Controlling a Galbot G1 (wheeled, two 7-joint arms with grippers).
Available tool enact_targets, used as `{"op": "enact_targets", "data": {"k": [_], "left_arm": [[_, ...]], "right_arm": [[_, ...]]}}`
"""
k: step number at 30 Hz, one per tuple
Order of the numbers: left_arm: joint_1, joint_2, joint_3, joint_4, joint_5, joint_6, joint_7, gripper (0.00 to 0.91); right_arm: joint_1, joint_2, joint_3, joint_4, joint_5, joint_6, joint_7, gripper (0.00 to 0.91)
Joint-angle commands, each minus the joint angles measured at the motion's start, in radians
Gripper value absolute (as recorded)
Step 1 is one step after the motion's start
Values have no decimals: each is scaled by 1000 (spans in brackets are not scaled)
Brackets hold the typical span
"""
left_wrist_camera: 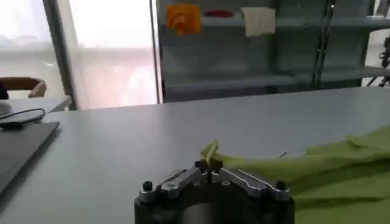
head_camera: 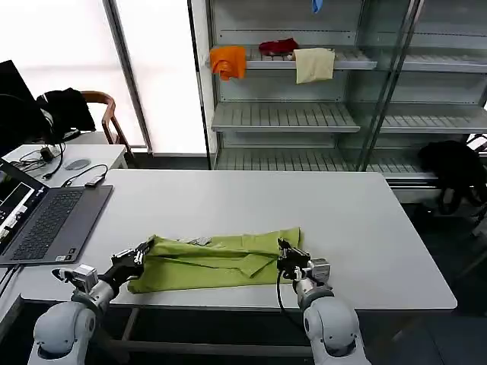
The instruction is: Fold and organize the clothes.
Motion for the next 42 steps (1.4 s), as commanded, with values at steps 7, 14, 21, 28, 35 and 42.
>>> {"op": "enact_targets", "data": {"k": [7, 14, 21, 28, 35, 42], "left_arm": [[27, -2, 0, -10, 158, -53, -9, 907], [28, -16, -2, -15, 184, -59, -32, 907], [43, -54, -17, -75, 142, -11, -122, 907], [131, -122, 20, -154, 66, 15, -353, 907], [140, -168, 49, -124, -24, 13, -515, 907], [144, -175, 54, -113, -56, 10, -521, 625]], "right_arm": [[-24, -4, 3, -28, -241, 31, 15, 907], [-40, -19, 19, -6, -285, 41, 21, 907], [-29, -26, 54, 118, 5, 45, 48, 907], [36, -45, 65, 202, 170, 36, 82, 907], [29, -30, 51, 183, 144, 31, 81, 907], [23, -26, 47, 171, 135, 33, 81, 907]]}}
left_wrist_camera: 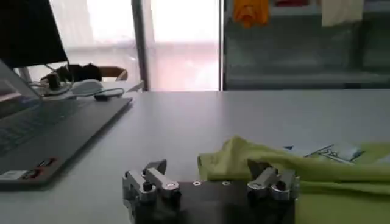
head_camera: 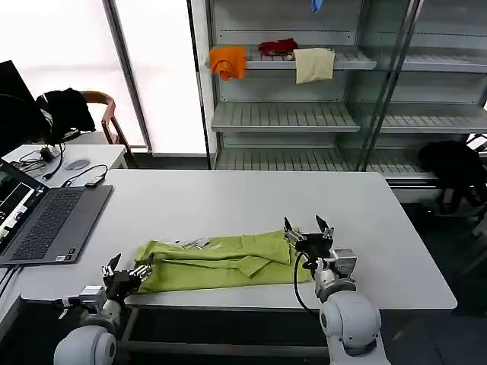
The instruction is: Fold and organize the clothes.
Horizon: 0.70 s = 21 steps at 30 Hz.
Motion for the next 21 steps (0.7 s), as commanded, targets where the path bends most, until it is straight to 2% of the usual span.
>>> {"op": "enact_targets", "data": {"k": [1, 2, 7, 9, 10, 12, 13, 16, 21], "left_arm": [[20, -31, 14, -5, -63, 8, -114, 584], [20, -32, 15, -4, -64, 9, -111, 474], [32, -33, 29, -9, -80, 11, -91, 393], [34, -36, 35, -9, -78, 12, -87, 312], [34, -37, 36, -10, -78, 14, -88, 232], [31, -39, 38, -10, -75, 20, -87, 181], [30, -40, 39, -11, -76, 22, -87, 121], [26, -40, 42, -12, -77, 41, -83, 20], [13, -47, 45, -10, -77, 65, -74, 10]], "right_arm": [[12, -2, 3, 25, 53, -3, 10, 907], [12, -3, 3, 25, 52, -4, 10, 907], [10, -2, 6, 22, 52, -2, 14, 907], [10, -2, 7, 22, 52, -1, 17, 907], [9, -2, 7, 21, 52, 0, 20, 907], [7, -1, 8, 21, 53, 2, 24, 907], [6, 0, 8, 20, 53, 2, 25, 907], [2, 2, 8, 21, 54, 3, 29, 907], [0, 3, 9, 24, 56, 3, 34, 907]]}}
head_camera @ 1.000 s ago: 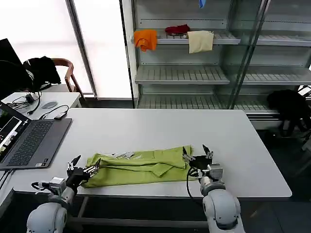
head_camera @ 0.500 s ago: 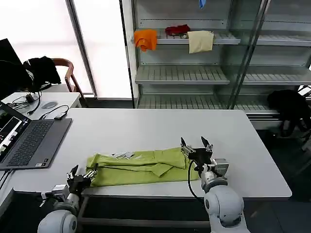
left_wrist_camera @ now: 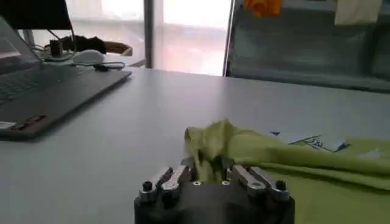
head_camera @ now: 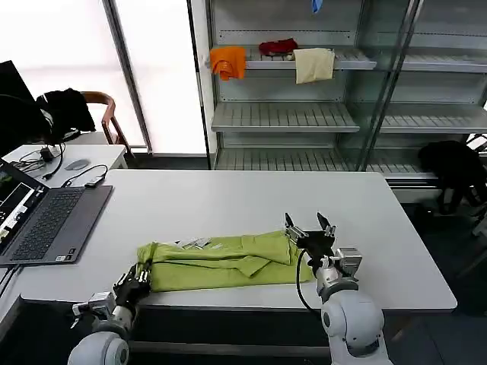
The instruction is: Fold and organize the clothes.
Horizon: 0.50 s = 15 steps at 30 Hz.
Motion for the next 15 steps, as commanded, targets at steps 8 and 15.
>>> {"op": "enact_targets", "data": {"k": [8, 15], "left_arm": [[-19, -3, 9, 6, 70, -15, 18, 0], [-57, 36, -72, -3, 296, -123, 103, 0]], "right_arm": [[-4, -3, 7, 13, 14, -2, 11, 907], [-7, -24, 33, 19, 28, -7, 12, 907]]}}
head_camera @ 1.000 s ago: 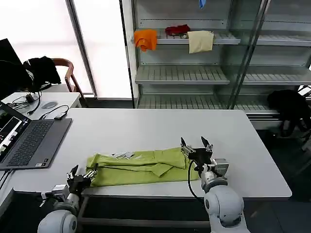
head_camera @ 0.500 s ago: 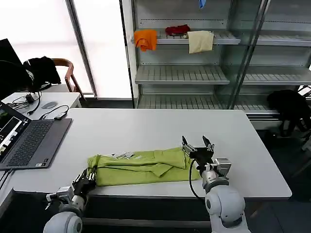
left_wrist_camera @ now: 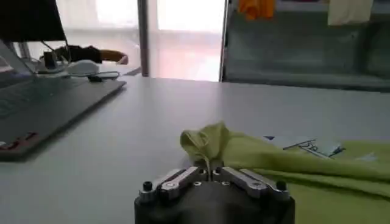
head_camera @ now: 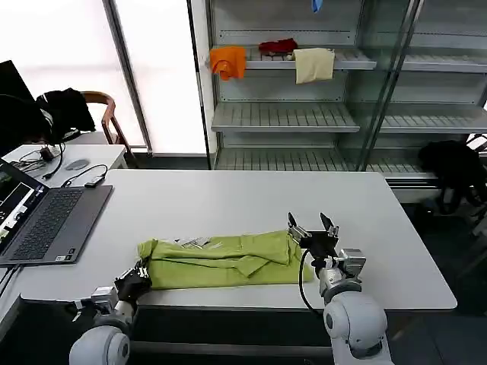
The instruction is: Fold and organize the clothes.
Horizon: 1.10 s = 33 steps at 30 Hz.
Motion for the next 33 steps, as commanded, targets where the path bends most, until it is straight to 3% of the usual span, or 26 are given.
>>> {"op": "enact_targets", "data": {"k": [1, 5, 12, 17, 22, 27, 33], "left_arm": [[-36, 36, -87, -7, 232, -97, 98, 0], [-81, 115, -182, 11, 331, -122, 225, 0], [-150, 320, -304, 84, 334, -102, 381, 0], [-204, 395, -334, 106, 333, -77, 420, 0], [-188, 365, -319, 27, 290, -33, 438, 0], [-132, 211, -199, -120, 288, 8, 415, 0], [-118, 112, 8, -194, 357, 39, 365, 0]], "right_arm": [[-2, -15, 22, 2, 10, -3, 1, 907], [-7, -38, 28, -10, 8, -2, 1, 907], [-13, -77, 53, -47, 9, 7, -2, 907], [-20, -84, 60, -56, 10, 12, -3, 907], [-28, -81, 62, -59, 10, 19, -6, 907], [-34, -84, 66, -60, 10, 24, -6, 907], [-44, -81, 67, -58, 7, 36, -7, 907]]}}
